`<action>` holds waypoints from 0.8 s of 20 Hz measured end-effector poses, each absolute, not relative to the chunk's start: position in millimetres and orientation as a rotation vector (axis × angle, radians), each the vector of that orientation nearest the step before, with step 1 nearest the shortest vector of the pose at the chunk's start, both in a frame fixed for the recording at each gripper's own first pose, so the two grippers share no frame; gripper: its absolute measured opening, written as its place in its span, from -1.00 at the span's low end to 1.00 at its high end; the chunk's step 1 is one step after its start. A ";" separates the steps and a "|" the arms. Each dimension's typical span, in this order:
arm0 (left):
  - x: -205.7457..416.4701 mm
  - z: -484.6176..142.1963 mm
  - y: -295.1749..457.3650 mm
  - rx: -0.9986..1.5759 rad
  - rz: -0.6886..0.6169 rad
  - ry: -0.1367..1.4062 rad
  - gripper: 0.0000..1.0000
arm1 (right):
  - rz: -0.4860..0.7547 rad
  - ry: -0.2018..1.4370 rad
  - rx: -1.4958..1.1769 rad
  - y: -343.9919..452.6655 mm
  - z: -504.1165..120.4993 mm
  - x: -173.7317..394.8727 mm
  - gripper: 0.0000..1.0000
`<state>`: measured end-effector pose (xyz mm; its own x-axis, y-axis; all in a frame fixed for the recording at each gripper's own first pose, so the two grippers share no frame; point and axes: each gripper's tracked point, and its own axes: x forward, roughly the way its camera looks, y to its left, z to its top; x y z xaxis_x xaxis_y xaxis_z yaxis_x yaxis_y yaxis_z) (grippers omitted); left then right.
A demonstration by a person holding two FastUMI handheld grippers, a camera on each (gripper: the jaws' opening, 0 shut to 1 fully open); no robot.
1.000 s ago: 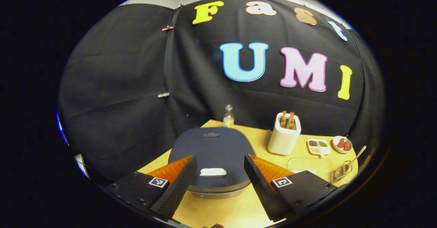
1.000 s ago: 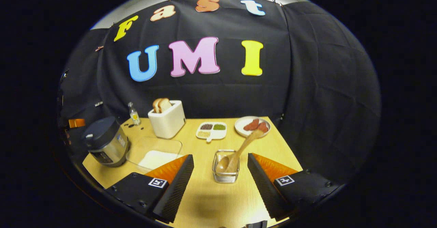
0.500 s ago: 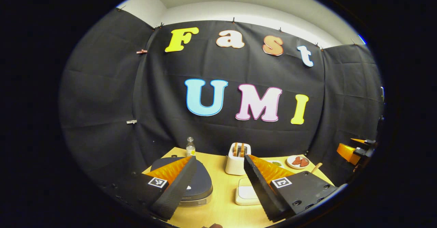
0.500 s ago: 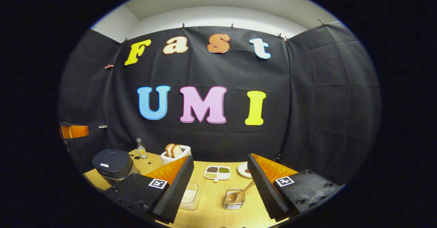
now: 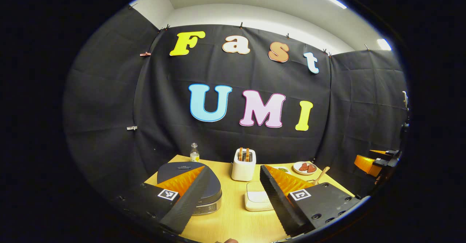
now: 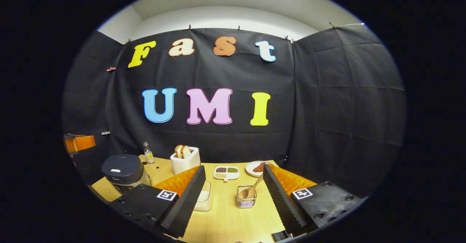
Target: Close the left gripper, press the button to open the rice cooker; take a wooden spoon from the chopstick holder with the right hand, scoop a spoonful of rice and pour it into the rice cooker, then put the wooden spoon back into the chopstick holder.
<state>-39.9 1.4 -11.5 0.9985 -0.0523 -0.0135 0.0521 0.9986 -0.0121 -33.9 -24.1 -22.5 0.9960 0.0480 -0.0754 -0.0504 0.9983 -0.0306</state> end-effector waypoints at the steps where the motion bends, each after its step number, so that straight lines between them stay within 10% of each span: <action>1: -37.8 -10.8 3.5 -0.009 -0.055 0.017 0.91 | 0.041 0.068 -0.024 -23.9 -20.4 -35.8 0.97; 16: -25.6 -17.7 -21.9 0.009 -0.105 0.039 0.91 | -0.032 0.128 0.039 -35.3 -43.7 -33.0 0.97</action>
